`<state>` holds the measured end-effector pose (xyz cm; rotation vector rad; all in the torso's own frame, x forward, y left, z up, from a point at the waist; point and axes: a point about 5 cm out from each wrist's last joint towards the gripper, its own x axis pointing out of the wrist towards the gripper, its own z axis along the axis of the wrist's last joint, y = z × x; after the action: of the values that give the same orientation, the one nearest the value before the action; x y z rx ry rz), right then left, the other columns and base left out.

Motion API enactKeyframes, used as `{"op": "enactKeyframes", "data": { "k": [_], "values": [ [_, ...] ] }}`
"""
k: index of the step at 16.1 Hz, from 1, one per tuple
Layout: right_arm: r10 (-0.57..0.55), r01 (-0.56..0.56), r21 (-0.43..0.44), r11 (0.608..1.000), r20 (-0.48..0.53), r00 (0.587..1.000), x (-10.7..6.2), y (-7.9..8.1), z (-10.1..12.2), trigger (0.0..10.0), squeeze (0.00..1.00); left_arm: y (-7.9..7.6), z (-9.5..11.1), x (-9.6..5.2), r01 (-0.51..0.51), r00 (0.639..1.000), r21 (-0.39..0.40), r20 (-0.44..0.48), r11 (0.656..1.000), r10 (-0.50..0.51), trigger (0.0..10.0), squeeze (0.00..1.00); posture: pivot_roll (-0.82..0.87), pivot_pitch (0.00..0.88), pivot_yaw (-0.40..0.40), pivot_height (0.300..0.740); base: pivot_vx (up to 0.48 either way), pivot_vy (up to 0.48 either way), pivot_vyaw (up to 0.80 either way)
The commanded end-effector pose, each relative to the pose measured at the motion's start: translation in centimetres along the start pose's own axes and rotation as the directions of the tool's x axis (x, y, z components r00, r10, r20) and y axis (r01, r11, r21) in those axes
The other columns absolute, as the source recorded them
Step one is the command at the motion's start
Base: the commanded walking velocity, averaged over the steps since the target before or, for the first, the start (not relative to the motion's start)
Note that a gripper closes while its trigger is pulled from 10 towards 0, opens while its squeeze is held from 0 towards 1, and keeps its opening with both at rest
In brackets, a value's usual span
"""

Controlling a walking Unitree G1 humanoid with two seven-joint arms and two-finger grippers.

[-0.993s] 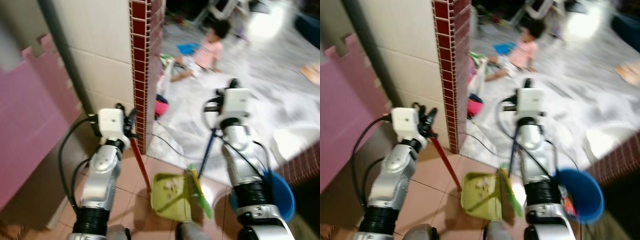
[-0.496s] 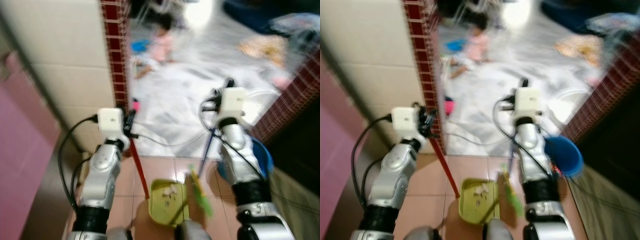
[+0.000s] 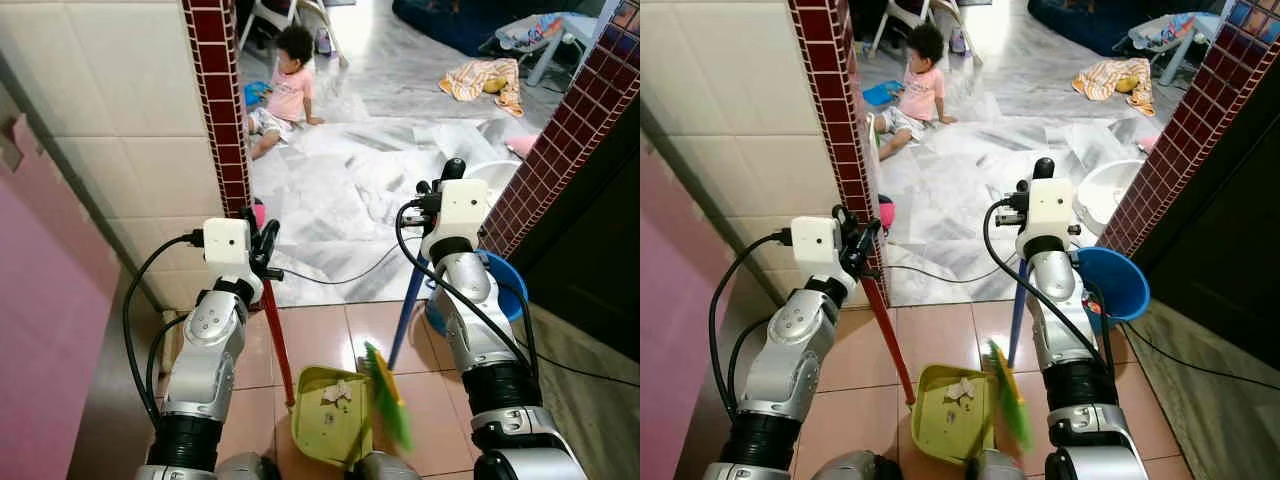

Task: Sweep floor

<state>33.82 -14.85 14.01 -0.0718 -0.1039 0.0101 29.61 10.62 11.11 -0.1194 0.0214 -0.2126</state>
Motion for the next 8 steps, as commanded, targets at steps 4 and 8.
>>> {"op": "enactKeyframes", "data": {
  "k": [4,8],
  "values": [
    [-0.025,0.025,-0.003,1.0,0.043,0.999,0.2,-0.4,1.1,10.0,0.0,0.5,1.1,0.4,-0.016,0.998,-0.021,0.057,1.0,0.017,10.0,0.0,-0.06,0.026,-0.002,0.74,0.0,0.0,-0.45],
    [-0.018,0.009,0.212,0.977,0.041,0.999,1.1,-0.1,2.4,10.0,0.0,1.0,-0.6,0.4,-0.076,0.997,-0.046,-0.023,0.996,0.075,10.0,0.0,-0.06,0.025,-0.001,0.74,0.0,0.0,-0.2]
  ]
}}
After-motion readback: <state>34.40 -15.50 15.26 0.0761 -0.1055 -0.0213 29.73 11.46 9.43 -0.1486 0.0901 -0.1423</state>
